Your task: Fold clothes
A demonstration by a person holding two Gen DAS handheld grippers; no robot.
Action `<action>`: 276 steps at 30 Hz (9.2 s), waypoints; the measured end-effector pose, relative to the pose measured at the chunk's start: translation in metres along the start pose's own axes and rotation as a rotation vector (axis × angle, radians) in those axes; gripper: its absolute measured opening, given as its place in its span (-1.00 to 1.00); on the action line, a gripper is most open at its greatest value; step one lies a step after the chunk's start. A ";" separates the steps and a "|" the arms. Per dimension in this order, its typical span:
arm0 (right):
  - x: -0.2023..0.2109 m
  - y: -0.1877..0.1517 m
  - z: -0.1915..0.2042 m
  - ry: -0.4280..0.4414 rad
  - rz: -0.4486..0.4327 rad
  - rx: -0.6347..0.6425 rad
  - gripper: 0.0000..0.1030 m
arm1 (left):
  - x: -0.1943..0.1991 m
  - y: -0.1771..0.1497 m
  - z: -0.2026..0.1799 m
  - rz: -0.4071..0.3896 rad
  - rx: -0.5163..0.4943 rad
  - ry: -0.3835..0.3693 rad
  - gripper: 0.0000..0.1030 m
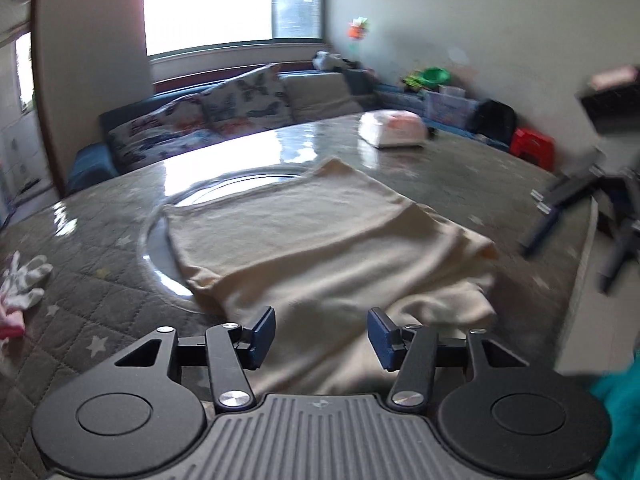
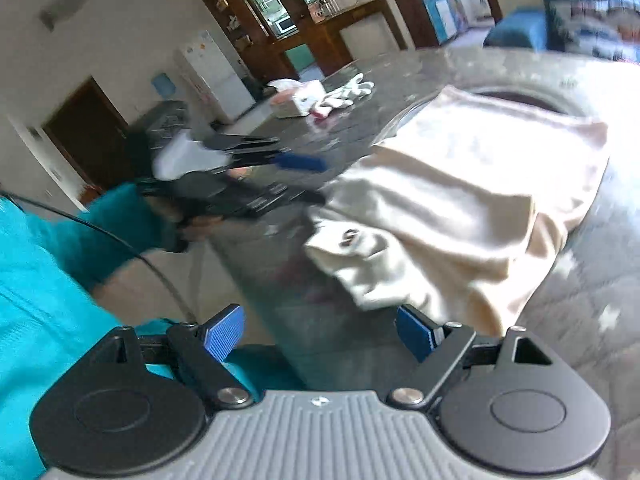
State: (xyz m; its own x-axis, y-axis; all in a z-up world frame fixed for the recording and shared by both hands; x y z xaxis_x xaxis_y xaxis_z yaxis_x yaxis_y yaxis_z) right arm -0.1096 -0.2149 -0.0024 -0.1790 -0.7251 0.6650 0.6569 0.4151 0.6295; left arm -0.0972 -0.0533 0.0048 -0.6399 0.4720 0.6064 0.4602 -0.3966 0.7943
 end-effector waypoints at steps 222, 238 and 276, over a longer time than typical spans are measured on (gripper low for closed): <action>-0.071 0.083 -0.149 -0.893 -0.061 -0.083 1.00 | -0.077 0.030 0.055 0.040 0.393 0.061 -0.43; -0.034 0.054 -0.149 -1.010 -0.047 -0.043 1.00 | -0.080 0.020 0.051 0.038 0.418 0.028 -0.20; 0.005 0.040 -0.112 -0.982 -0.156 -0.017 1.00 | -0.053 0.033 0.020 0.008 0.314 0.046 0.16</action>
State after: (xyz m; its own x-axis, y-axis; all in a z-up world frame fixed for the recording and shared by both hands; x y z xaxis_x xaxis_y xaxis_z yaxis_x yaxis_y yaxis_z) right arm -0.0022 -0.2641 -0.0190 -0.7863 0.0087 0.6178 0.5832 0.3407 0.7375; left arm -0.0357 -0.0752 -0.0004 -0.6592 0.4310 0.6162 0.6286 -0.1341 0.7661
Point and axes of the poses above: each gripper's, at about its wrist camera, not at the fingertips, and x roughly against the way its jaws point, z to its left, y to its top, the point moved 9 cm from there along -x, roughly the way its jaws point
